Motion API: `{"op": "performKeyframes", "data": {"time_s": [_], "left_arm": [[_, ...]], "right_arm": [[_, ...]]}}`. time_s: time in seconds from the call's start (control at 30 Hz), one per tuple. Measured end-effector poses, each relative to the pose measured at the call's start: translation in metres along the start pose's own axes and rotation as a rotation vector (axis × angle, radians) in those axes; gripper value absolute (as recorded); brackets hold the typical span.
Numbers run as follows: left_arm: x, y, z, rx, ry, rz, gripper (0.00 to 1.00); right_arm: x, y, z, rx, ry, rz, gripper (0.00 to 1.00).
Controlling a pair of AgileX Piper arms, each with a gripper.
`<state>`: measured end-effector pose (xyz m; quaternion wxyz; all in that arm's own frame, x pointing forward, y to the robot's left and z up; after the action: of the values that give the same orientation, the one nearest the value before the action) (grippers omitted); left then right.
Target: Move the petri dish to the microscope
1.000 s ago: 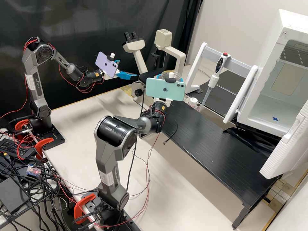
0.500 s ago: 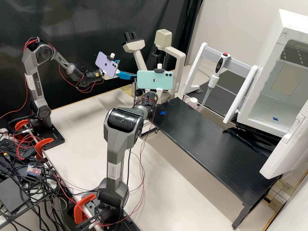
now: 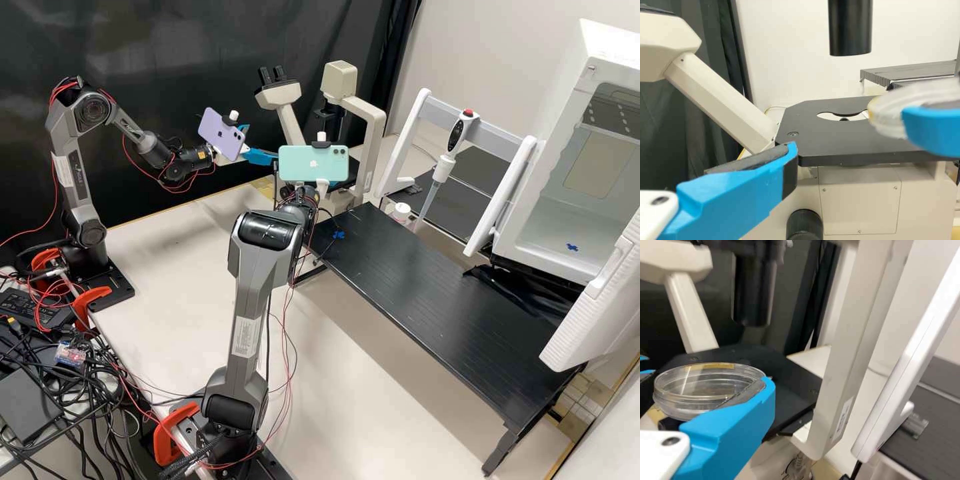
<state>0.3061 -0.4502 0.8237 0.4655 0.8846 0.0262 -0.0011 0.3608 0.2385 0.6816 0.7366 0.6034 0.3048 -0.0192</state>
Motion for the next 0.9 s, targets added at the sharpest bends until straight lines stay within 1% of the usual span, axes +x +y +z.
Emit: {"op": "performKeyframes", "data": {"time_s": [0.1, 0.2, 0.23, 0.33, 0.43, 0.47, 0.6, 0.63, 0.7, 0.9], "left_arm": [[0.000, 0.000, 0.000, 0.000, 0.000, 0.000, 1.00], [0.000, 0.000, 0.000, 0.000, 0.000, 0.000, 1.00], [0.000, 0.000, 0.000, 0.000, 0.000, 0.000, 1.00], [0.000, 0.000, 0.000, 0.000, 0.000, 0.000, 1.00], [0.000, 0.000, 0.000, 0.000, 0.000, 0.000, 1.00], [0.000, 0.000, 0.000, 0.000, 0.000, 0.000, 1.00], [0.000, 0.000, 0.000, 0.000, 0.000, 0.000, 1.00], [0.000, 0.000, 0.000, 0.000, 0.000, 0.000, 1.00], [0.000, 0.000, 0.000, 0.000, 0.000, 0.000, 1.00], [0.000, 0.000, 0.000, 0.000, 0.000, 0.000, 1.00]], "right_arm": [[0.010, -0.005, 0.005, 0.002, -0.016, -0.019, 0.00], [0.020, -0.003, 0.010, 0.017, -0.021, -0.006, 0.00], [0.022, -0.003, 0.013, 0.024, -0.026, -0.005, 0.00], [0.029, -0.003, 0.017, 0.065, -0.030, 0.001, 0.00], [0.035, -0.003, 0.019, 0.092, -0.027, 0.003, 0.00], [0.037, -0.004, 0.019, 0.096, -0.025, -0.001, 0.00], [0.044, -0.003, 0.016, 0.090, -0.012, -0.022, 0.00], [0.044, -0.002, 0.015, 0.081, -0.011, -0.027, 0.00], [0.046, -0.001, 0.014, 0.078, -0.017, -0.032, 0.00], [0.059, 0.000, 0.014, 0.053, -0.020, -0.043, 0.00]]}}
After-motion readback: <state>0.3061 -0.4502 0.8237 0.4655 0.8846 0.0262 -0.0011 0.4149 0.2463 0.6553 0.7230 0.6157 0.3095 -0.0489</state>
